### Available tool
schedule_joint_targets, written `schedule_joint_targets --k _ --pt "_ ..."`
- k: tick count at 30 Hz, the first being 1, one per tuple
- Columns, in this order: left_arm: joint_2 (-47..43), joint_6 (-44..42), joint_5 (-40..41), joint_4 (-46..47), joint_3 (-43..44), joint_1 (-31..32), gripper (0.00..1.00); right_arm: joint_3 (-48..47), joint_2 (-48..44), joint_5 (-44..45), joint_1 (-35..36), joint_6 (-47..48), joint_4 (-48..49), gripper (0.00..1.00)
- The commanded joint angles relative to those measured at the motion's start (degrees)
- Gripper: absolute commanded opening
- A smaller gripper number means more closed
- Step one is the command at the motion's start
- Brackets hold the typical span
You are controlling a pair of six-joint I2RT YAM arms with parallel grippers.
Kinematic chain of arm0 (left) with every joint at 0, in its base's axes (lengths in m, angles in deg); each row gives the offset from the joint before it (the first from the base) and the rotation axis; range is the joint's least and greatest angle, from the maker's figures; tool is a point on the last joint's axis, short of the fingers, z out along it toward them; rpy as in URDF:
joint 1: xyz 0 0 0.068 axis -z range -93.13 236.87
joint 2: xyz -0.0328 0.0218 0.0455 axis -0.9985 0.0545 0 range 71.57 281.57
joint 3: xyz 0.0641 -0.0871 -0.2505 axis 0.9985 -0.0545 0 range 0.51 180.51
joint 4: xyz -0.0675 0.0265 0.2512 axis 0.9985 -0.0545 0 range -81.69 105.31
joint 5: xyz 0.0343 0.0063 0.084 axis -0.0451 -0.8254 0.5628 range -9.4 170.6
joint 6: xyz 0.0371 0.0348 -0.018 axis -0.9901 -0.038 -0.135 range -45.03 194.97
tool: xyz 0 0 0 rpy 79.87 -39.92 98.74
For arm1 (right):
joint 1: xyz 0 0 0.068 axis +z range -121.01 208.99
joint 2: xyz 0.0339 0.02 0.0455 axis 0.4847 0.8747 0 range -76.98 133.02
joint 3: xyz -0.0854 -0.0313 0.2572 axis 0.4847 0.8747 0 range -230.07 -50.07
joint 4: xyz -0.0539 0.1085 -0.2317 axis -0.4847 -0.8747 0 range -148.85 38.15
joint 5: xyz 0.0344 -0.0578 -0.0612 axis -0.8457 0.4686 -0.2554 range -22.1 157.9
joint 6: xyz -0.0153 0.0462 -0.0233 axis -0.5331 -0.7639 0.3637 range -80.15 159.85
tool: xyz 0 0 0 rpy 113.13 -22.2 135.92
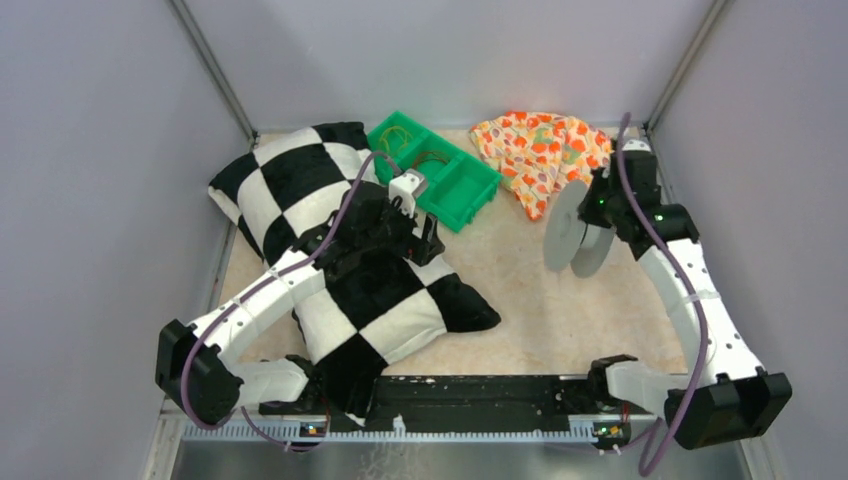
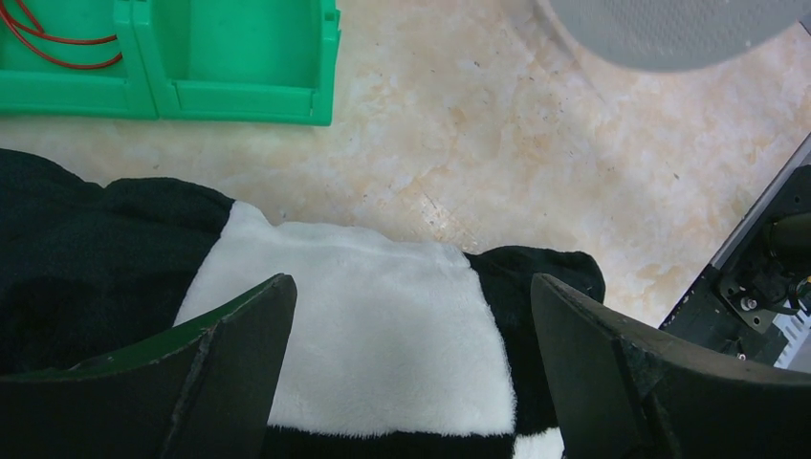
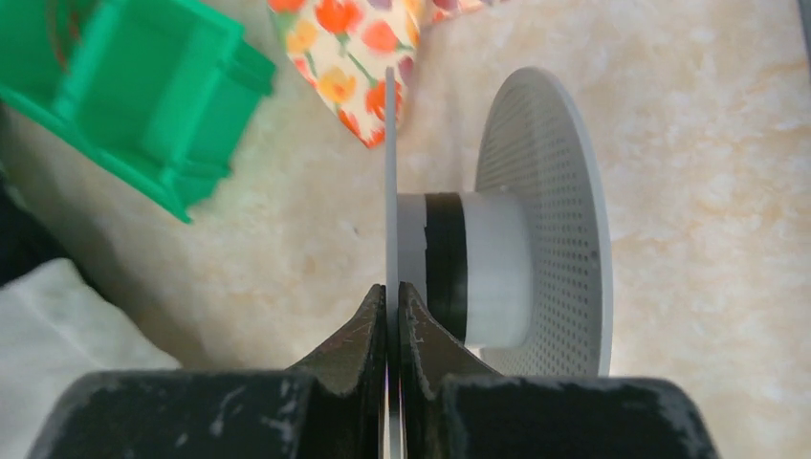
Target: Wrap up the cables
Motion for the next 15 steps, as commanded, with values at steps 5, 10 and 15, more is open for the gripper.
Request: schedule_joint_targets --k 5,10,15 --pt "-2.1 3.6 -0.4 2.7 -1.9 0.2 0.99 2.1 2.6 23.1 9.9 2.4 0.2 0.0" --pt "-3.2 3.5 0.9 2.2 -2.3 0.2 0.99 7.1 0.2 14.5 9.6 1.1 8.1 0.0" --pt "-3.1 2.8 1.3 1.8 -2.1 0.2 0.99 9.3 -1.9 -1.8 3.1 -3.5 15.7 0.0"
